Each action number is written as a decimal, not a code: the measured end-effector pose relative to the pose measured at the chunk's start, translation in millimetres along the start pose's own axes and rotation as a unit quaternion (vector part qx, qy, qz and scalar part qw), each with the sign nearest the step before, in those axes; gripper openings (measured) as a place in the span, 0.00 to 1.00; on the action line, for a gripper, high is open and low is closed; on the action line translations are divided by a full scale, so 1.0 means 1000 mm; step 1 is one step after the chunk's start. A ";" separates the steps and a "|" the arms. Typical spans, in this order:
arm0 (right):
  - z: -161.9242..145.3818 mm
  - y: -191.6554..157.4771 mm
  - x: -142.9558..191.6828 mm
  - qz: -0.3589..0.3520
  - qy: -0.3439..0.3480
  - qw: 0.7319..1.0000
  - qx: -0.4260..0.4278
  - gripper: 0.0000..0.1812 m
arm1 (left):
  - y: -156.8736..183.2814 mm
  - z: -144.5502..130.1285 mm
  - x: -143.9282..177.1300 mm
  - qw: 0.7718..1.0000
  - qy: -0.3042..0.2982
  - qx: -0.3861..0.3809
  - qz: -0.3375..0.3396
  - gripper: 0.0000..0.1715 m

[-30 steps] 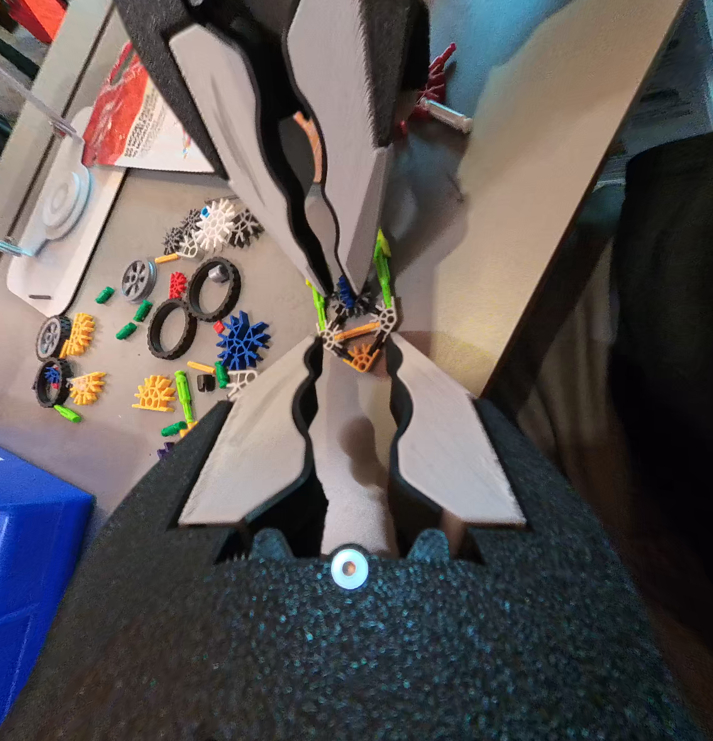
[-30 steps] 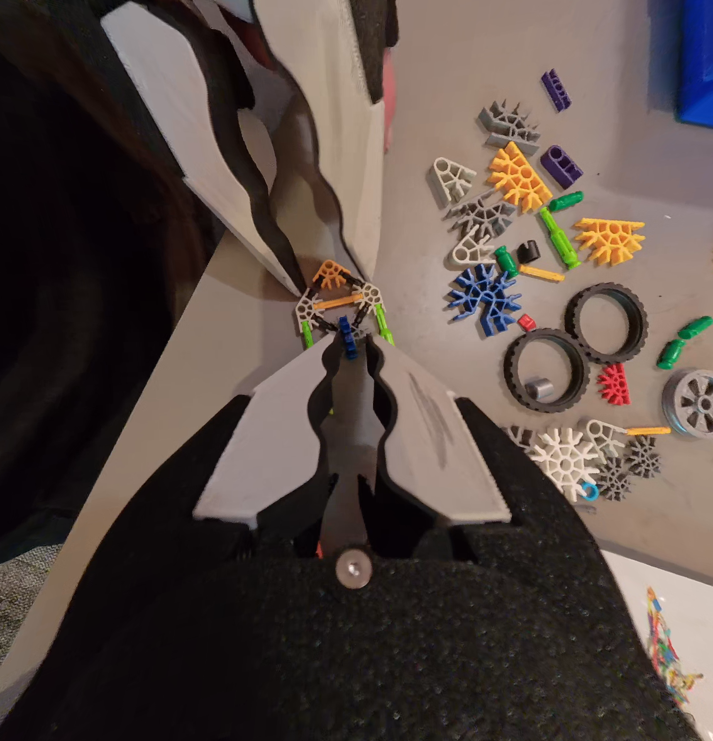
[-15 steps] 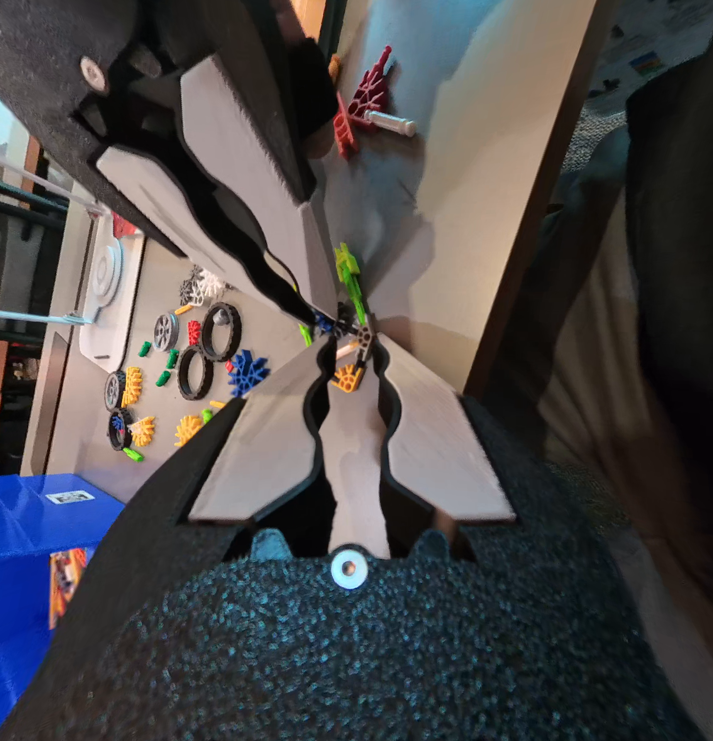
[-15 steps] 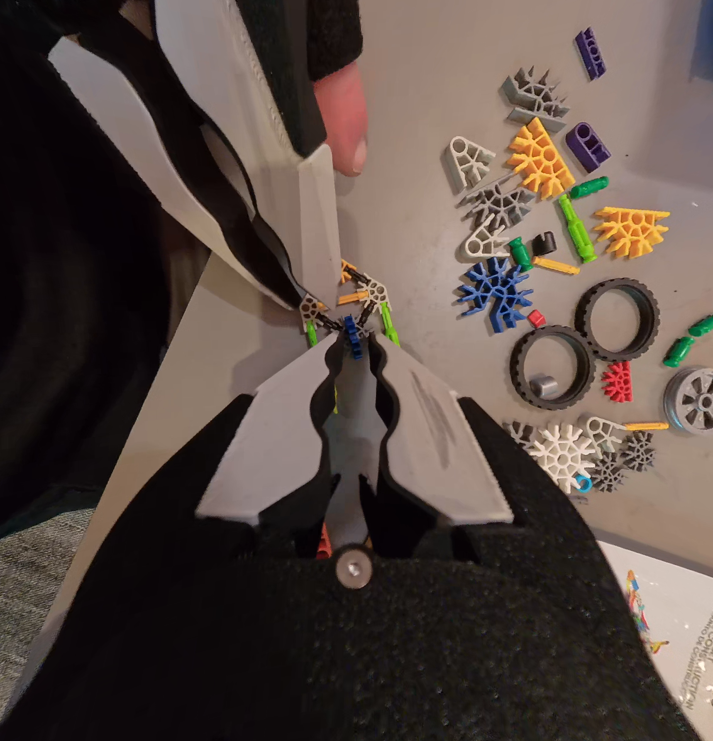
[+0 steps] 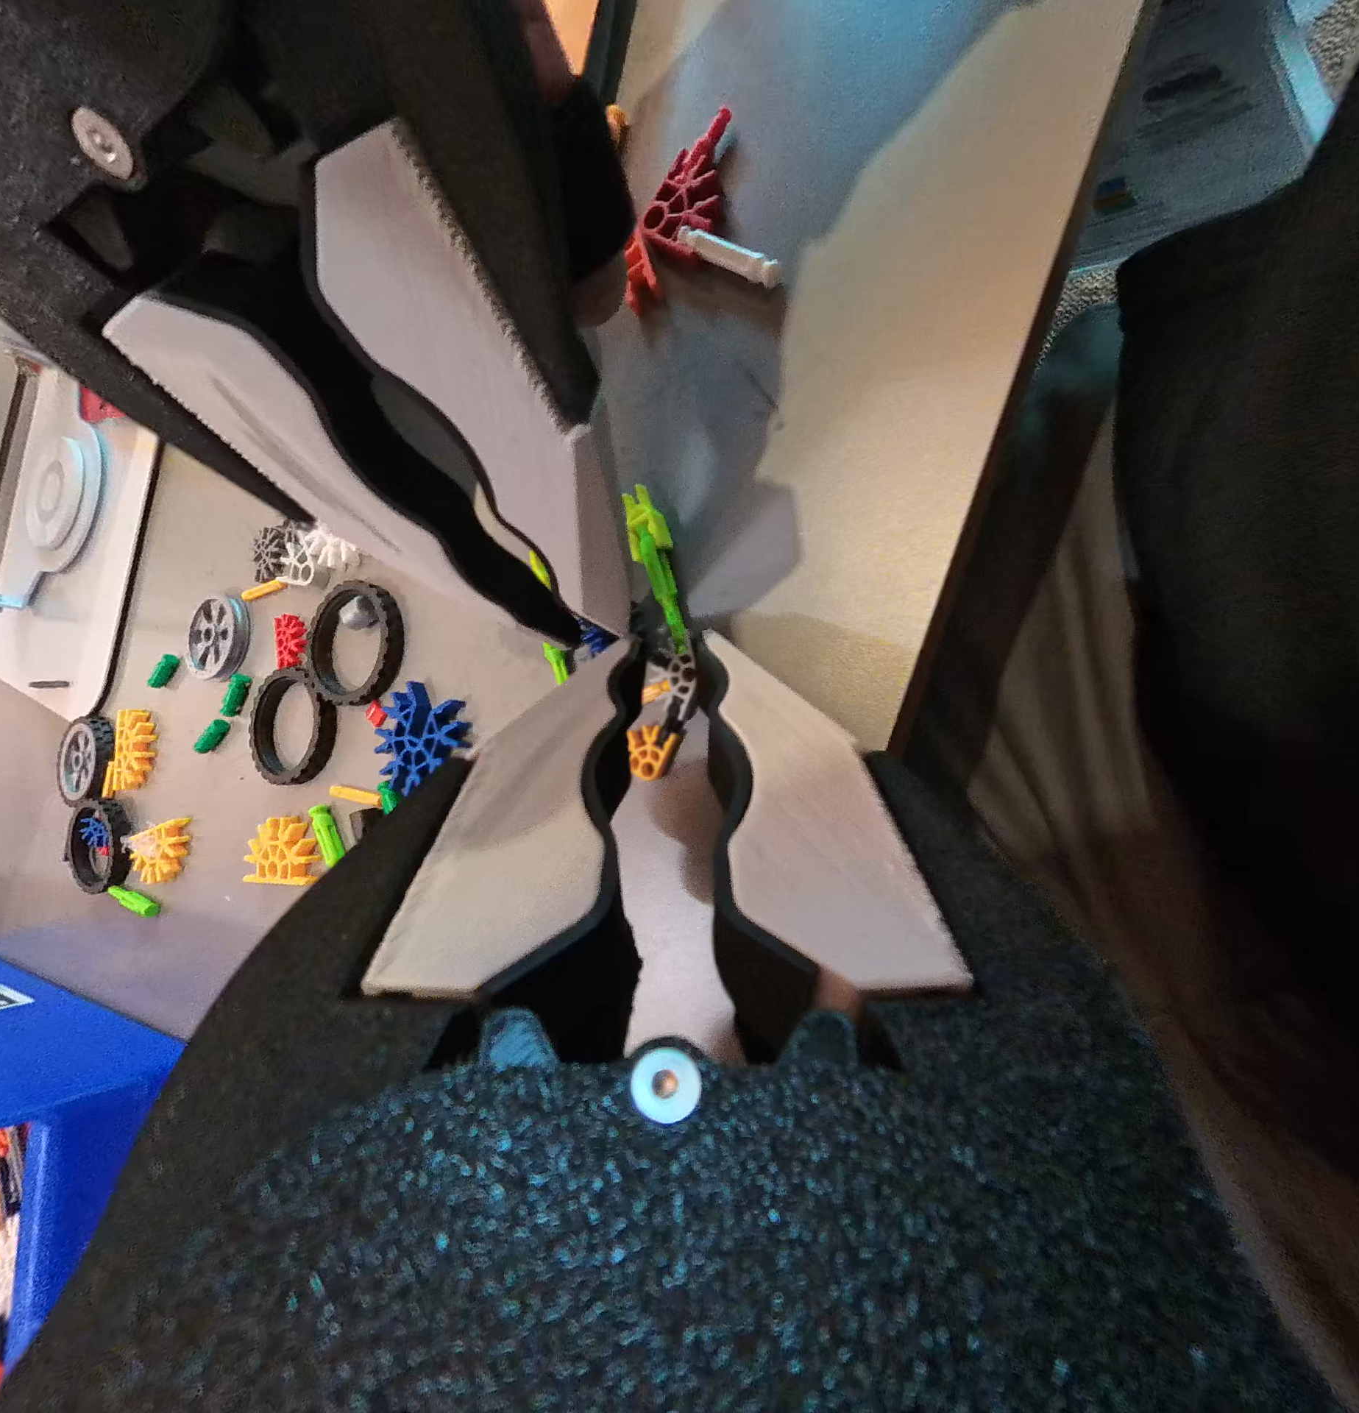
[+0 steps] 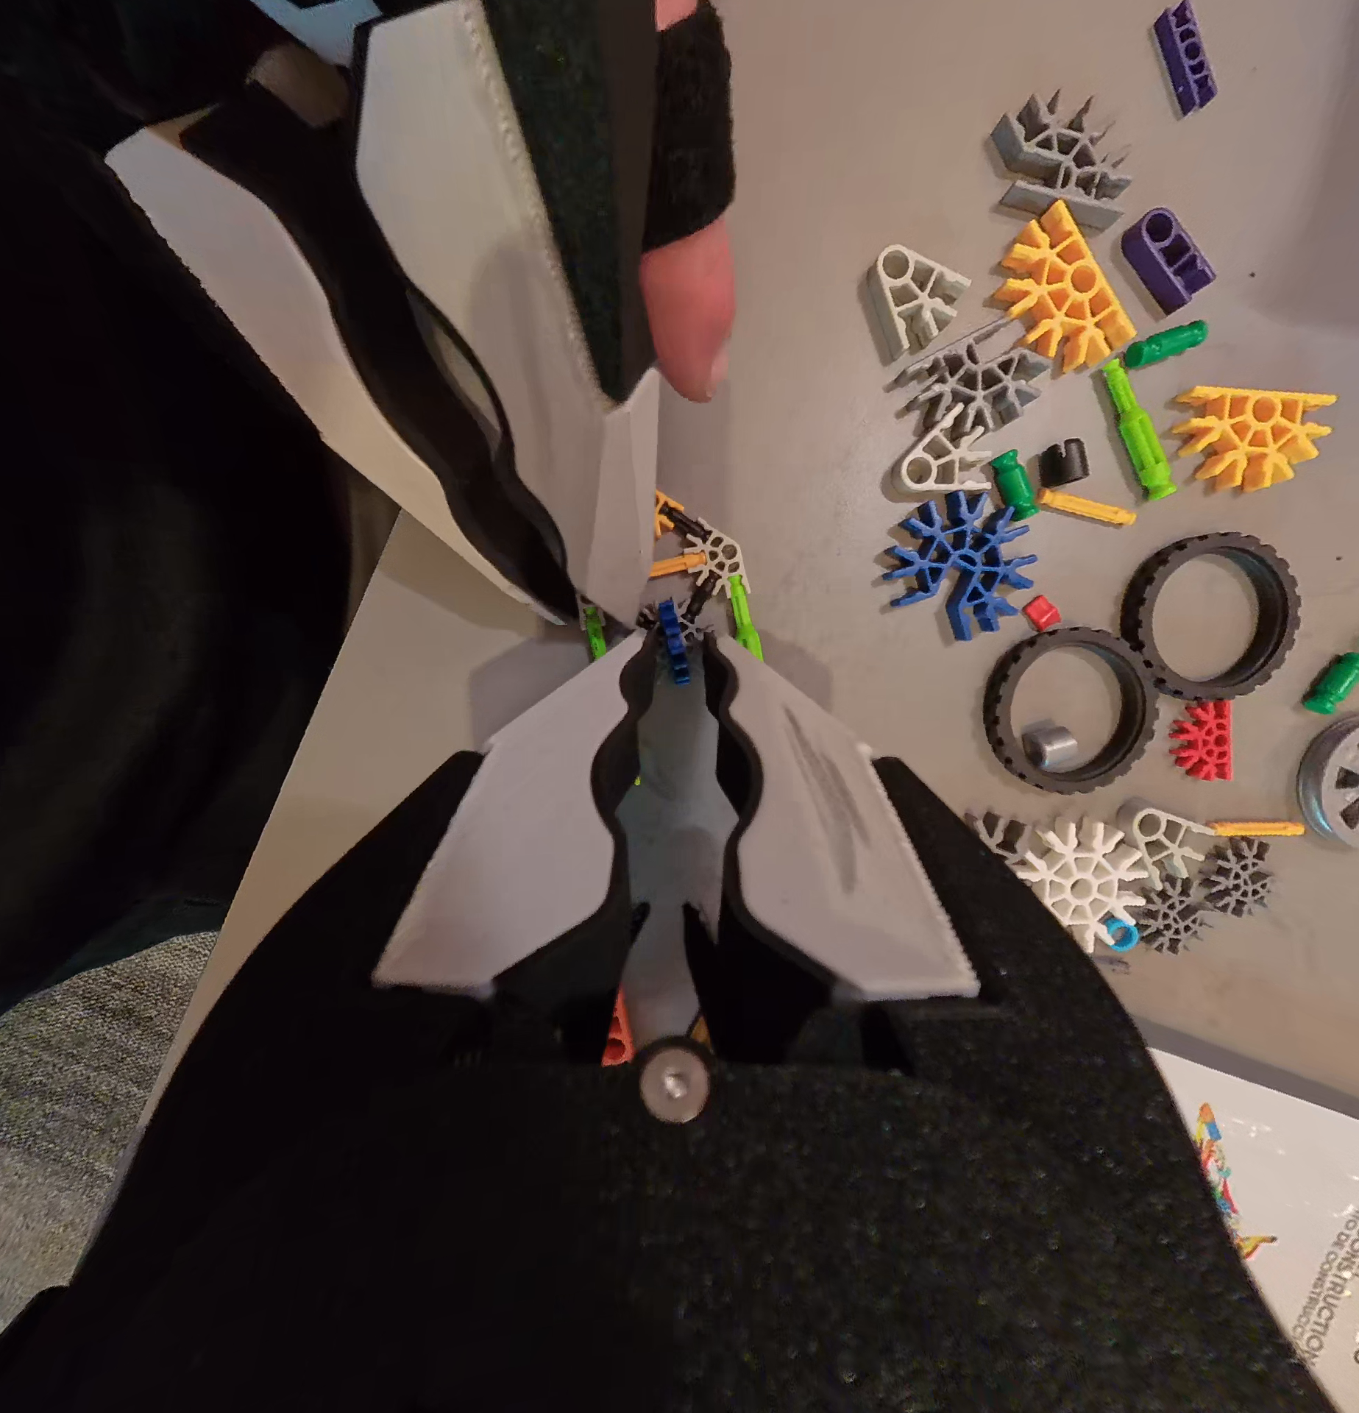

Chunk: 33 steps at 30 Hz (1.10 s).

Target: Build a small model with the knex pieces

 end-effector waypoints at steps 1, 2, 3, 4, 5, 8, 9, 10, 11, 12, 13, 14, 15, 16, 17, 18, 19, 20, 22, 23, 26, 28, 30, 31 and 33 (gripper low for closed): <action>0.000 0.000 0.000 0.001 0.000 1.000 -0.001 0.07 | -0.001 0.000 0.000 1.000 0.001 0.004 0.000 0.07; 0.000 0.000 0.000 0.003 0.001 1.000 -0.001 0.07 | -0.001 -0.001 0.001 1.000 0.001 0.005 0.001 0.08; 0.000 0.000 0.000 0.005 0.003 1.000 -0.003 0.07 | -0.001 -0.001 0.002 1.000 0.002 0.002 0.007 0.09; 0.000 0.000 0.000 0.006 0.006 1.000 -0.005 0.07 | 0.000 -0.002 0.003 1.000 0.003 0.008 0.006 0.10; 0.000 -0.001 0.000 0.009 0.009 1.000 -0.006 0.07 | 0.000 -0.002 0.003 1.000 0.005 0.017 0.000 0.10; 0.001 -0.002 -0.001 0.015 0.014 1.000 -0.009 0.07 | 0.001 -0.003 0.004 1.000 0.010 0.025 -0.016 0.09; 0.001 -0.001 -0.001 0.016 0.013 1.000 -0.009 0.07 | 0.000 -0.003 0.003 0.999 0.012 0.032 -0.025 0.09; 0.001 -0.001 -0.001 0.017 0.012 1.000 -0.011 0.07 | -0.001 -0.003 0.003 0.999 0.013 0.038 -0.034 0.10; 0.001 -0.001 -0.001 0.018 0.011 1.000 -0.014 0.07 | -0.001 -0.004 0.003 0.998 0.014 0.042 -0.042 0.09; 0.001 -0.001 -0.001 0.019 0.012 1.000 -0.016 0.07 | -0.001 -0.004 0.004 0.997 0.015 0.049 -0.052 0.09; 0.000 -0.003 -0.001 0.027 0.014 0.999 -0.020 0.07 | 0.001 -0.004 0.005 0.996 0.017 0.054 -0.070 0.09; 0.001 -0.003 -0.001 0.032 0.016 0.999 -0.022 0.07 | 0.001 -0.003 0.005 0.994 0.021 0.067 -0.089 0.11; 0.000 -0.003 -0.001 0.032 0.017 0.999 -0.022 0.07 | 0.001 -0.004 0.006 0.991 0.023 0.078 -0.107 0.14; 0.000 -0.003 -0.001 0.033 0.017 0.999 -0.022 0.07 | 0.001 -0.004 0.007 0.989 0.023 0.083 -0.119 0.15; 0.001 -0.003 -0.001 0.033 0.017 0.999 -0.022 0.07 | 0.001 -0.004 0.007 0.988 0.022 0.085 -0.125 0.16; 0.000 -0.003 -0.001 0.033 0.017 0.999 -0.022 0.07 | 0.003 -0.004 0.008 0.987 0.021 0.086 -0.135 0.19; 0.000 -0.003 -0.001 0.033 0.017 0.999 -0.022 0.07 | 0.004 -0.003 0.008 0.986 0.018 0.087 -0.142 0.22; 0.000 -0.003 -0.001 0.032 0.018 0.999 -0.022 0.07 | 0.005 -0.003 0.009 0.987 0.015 0.083 -0.140 0.23; 0.000 -0.004 -0.001 0.032 0.018 0.999 -0.022 0.07 | 0.008 -0.001 0.009 0.987 0.011 0.077 -0.142 0.25; 0.000 -0.004 -0.001 0.032 0.018 0.999 -0.023 0.07 | 0.009 0.000 0.010 0.988 0.009 0.070 -0.136 0.27; 0.001 -0.007 0.000 0.036 0.021 0.999 -0.025 0.07 | 0.010 0.002 0.012 0.993 -0.001 0.048 -0.109 0.31; 0.002 -0.010 0.000 0.042 0.024 0.999 -0.025 0.07 | 0.012 0.004 0.013 0.994 -0.011 0.038 -0.105 0.31; 0.002 -0.011 0.000 0.038 0.022 0.999 -0.026 0.07 | 0.015 0.006 0.013 0.993 -0.018 0.032 -0.116 0.30; 0.002 -0.011 0.000 0.038 0.022 0.999 -0.027 0.07 | 0.016 0.006 0.014 0.992 -0.023 0.025 -0.118 0.30; 0.002 -0.010 0.000 0.039 0.024 0.998 -0.031 0.07 | 0.022 0.004 0.014 0.991 -0.039 0.008 -0.128 0.33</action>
Point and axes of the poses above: each gripper's, where its closed fingertips meet, x back along the fingers, z out of its top, y = z × x across the jaws, the point moved 5 cm from there along x, back along the fingers, and after that the axes turned 9 degrees about -z, right-handed, at the moved point
